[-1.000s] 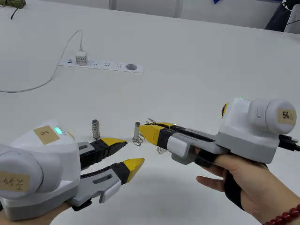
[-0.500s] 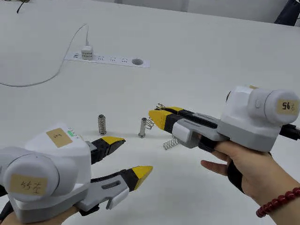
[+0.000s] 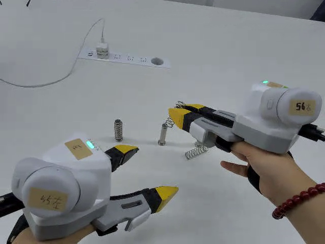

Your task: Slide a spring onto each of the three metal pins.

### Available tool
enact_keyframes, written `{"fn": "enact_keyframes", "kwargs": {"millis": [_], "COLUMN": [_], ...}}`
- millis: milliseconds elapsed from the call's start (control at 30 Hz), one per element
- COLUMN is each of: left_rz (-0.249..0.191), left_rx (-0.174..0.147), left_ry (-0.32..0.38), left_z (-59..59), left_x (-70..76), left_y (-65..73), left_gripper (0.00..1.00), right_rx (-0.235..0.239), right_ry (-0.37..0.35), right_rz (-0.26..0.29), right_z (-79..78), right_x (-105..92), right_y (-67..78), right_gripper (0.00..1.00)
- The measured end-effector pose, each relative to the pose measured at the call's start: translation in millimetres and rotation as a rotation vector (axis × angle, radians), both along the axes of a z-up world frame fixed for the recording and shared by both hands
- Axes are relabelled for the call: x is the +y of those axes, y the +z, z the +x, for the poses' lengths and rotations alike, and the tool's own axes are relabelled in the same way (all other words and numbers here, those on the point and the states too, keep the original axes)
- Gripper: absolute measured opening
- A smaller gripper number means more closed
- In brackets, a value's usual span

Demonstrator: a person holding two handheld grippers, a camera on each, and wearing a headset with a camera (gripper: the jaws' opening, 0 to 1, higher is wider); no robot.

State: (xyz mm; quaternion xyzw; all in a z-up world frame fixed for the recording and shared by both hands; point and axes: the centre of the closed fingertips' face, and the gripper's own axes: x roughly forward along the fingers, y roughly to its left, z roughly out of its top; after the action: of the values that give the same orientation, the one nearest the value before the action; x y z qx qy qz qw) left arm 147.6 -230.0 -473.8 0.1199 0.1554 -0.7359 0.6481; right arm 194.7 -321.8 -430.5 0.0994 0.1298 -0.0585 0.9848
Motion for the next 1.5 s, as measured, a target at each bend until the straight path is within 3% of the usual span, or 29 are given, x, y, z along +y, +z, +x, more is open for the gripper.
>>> {"fn": "enact_keyframes", "kwargs": {"millis": [67,300,967,1500], "left_rz": [0.002,0.005,0.02,0.023], "left_rx": [0.0,0.004,0.009,0.009], "left_ry": [0.0,0.0,0.0,-0.002], "left_z": [-0.1,0.2,0.2,-0.4], "left_x": [-0.2,-0.5,-0.2,0.8], "left_y": [-0.9,-3.1,-8.0,-8.7], "left_gripper": [0.62,0.66,0.74,0.74], "right_rx": [0.019,0.032,0.087,0.143], "right_ry": [-0.002,-0.008,0.011,0.067], "right_rz": [-0.037,-0.077,-0.148,-0.282], "right_z": [1.6,10.7,18.1,19.8], "right_x": [-3.0,-7.0,-4.5,6.4], "right_y": [-3.3,-10.5,-29.5,-39.3], "right_gripper": [0.12,0.12,0.12,0.12]}}
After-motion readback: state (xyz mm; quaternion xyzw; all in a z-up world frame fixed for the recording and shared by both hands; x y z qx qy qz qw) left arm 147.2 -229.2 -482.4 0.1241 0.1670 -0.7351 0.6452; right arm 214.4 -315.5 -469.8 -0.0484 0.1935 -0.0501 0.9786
